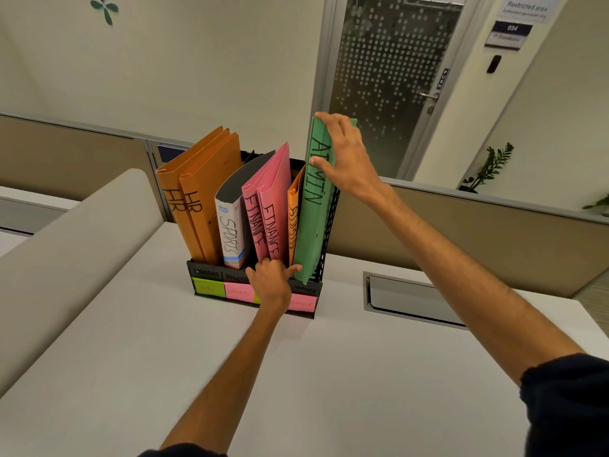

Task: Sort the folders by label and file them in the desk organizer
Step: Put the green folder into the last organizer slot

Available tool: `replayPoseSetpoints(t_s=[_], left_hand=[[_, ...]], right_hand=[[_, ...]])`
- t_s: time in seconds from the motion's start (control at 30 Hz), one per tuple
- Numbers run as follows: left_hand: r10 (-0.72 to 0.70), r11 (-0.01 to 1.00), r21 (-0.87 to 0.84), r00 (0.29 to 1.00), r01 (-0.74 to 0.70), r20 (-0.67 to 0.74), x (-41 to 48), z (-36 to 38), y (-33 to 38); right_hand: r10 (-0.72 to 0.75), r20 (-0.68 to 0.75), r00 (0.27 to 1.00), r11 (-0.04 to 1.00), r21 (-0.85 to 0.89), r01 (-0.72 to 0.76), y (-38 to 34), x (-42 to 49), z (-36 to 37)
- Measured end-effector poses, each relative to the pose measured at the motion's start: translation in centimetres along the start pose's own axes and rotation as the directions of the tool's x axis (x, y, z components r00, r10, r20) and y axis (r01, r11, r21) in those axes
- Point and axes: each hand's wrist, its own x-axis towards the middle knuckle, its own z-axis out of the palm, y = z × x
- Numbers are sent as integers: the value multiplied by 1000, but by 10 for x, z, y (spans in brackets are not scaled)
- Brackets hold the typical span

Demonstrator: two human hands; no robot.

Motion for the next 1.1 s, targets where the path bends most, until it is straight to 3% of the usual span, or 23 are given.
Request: replayPoseSetpoints(t_s=[0.17, 0.3, 0.4, 0.7, 1.1], left_hand=[[-31, 993, -115, 999, 34, 31, 1, 3, 0], [70, 954, -294, 996, -51, 54, -10, 10, -16], [100, 958, -276, 994, -84, 47, -15, 11, -18], [-37, 935, -353, 999, 38, 11, -13, 15, -4], [82, 961, -263, 997, -81, -5, -20, 22, -11]], right_hand=[[-34, 43, 998, 999, -37, 36, 1, 3, 0], [-28, 36, 999, 1000, 8, 28, 1, 5, 3], [-32, 30, 999, 998, 49, 30, -1, 5, 5], [-44, 33, 998, 998, 51, 43, 4, -5, 4], [-37, 43, 998, 998, 48, 34, -1, -16, 9]])
